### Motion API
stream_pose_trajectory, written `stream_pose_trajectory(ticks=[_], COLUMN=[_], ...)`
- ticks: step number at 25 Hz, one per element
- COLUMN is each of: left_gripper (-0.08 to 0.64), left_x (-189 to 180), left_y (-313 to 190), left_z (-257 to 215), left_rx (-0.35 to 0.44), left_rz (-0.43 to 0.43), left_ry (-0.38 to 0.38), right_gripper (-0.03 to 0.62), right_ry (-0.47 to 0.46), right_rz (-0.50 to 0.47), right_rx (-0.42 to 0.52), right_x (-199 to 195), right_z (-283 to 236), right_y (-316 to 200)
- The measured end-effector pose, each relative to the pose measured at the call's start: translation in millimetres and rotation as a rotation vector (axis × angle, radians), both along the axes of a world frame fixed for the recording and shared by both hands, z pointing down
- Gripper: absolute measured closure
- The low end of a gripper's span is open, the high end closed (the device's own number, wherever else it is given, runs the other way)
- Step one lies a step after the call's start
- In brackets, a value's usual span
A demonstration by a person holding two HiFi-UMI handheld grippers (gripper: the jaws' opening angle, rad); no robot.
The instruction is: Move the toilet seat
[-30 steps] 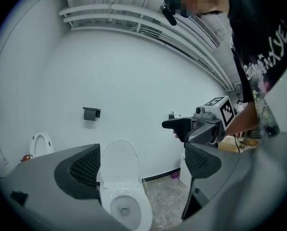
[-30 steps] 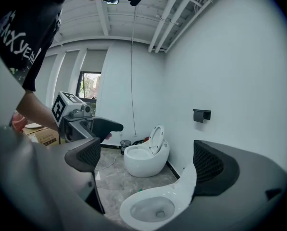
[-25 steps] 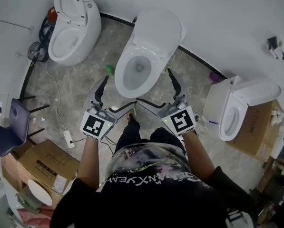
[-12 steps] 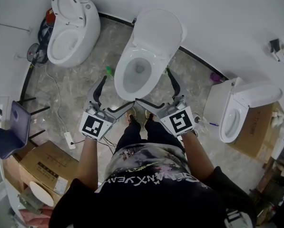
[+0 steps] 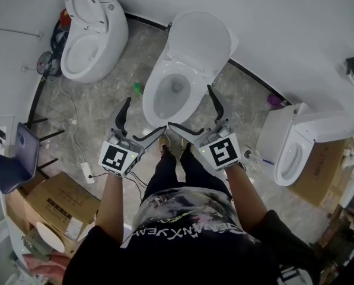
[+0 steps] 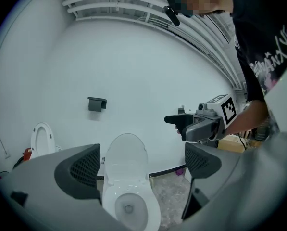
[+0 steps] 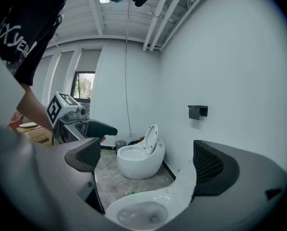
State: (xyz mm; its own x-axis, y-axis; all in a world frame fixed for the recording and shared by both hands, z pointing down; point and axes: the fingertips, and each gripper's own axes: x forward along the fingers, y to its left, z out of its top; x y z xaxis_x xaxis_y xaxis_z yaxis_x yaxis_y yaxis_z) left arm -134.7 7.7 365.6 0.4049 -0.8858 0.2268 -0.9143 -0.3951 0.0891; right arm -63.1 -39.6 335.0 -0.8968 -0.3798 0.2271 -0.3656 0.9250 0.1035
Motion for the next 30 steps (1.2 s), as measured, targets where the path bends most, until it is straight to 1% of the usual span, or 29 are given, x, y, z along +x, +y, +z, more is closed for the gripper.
stream_pose_trajectory(ticks=[3, 6, 8, 15, 17, 23, 26, 30], left_gripper=[0.03, 0.029, 0.029, 0.029, 0.029, 0.029, 0.029, 0.029], left_x=[-0.5, -4.6, -7.8, -14.5, -15.7, -27.7, -32.8, -35.0], left_y=[-9.3, -20.9, -26.6, -41.6, -41.8, -33.3, -30.0, -26.4], left_z=[15.7, 29.8, 47.0, 130.4, 156.8, 244.7, 276.4, 313.6], left_rx=[-0.023, -0.03, -0.04, -0.101, -0.11, -0.203, -0.229, -0.257], left_rz=[0.003, -0.023, -0.03, -0.057, -0.057, -0.106, -0.122, -0.127], left_ry=[-0.013, 0.015, 0.015, 0.023, 0.035, 0.085, 0.104, 0.121], right_gripper=[0.008, 0.008, 0.008, 0.008, 0.008, 0.008, 0.008, 0.009], right_ry=[-0.017, -0.004, 0.006, 0.04, 0.052, 0.115, 0.149, 0.175], right_rz=[0.01, 0.018, 0.024, 0.049, 0.057, 0.102, 0.121, 0.135], right_rx=[-0.011, -0.023, -0.036, -0.102, -0.122, -0.214, -0.264, -0.293], right_x=[1.8, 1.5, 0.7, 0.1, 0.0, 3.3, 6.2, 9.4], right_z=[9.7, 31.0, 52.3, 152.6, 181.5, 268.6, 306.2, 348.4], right_y=[-12.0, -23.5, -31.5, -51.5, -53.0, -52.7, -50.4, -46.0])
